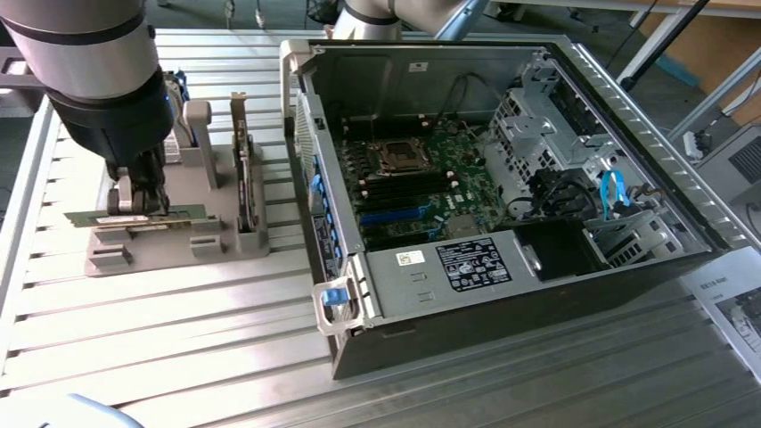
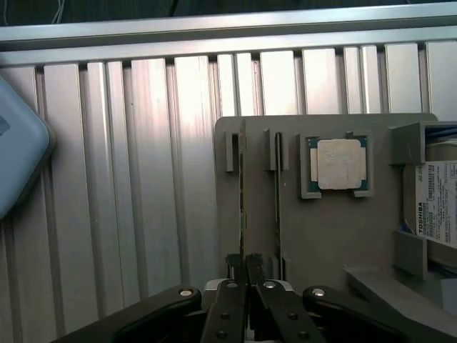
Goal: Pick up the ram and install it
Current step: 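Pick up the ram and move it above insertion slot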
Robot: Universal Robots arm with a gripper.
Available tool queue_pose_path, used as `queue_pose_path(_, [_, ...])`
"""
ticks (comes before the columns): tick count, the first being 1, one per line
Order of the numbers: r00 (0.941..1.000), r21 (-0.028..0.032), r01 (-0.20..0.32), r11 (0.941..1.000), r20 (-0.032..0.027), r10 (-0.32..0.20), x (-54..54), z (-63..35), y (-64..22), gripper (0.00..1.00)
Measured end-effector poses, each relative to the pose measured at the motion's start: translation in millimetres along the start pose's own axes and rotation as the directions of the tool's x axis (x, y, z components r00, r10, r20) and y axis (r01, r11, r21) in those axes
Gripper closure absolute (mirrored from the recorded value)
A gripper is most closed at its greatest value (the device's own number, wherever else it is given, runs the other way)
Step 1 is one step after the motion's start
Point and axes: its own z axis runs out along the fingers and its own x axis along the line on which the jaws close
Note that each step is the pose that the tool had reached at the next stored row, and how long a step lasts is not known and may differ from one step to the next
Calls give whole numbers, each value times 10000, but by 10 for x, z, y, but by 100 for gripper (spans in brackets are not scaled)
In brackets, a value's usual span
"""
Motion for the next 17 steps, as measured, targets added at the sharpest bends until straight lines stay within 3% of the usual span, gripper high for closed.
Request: queue_pose_path(17, [10000, -1, 0, 10000, 0, 0, -8, -319, 14, 88])
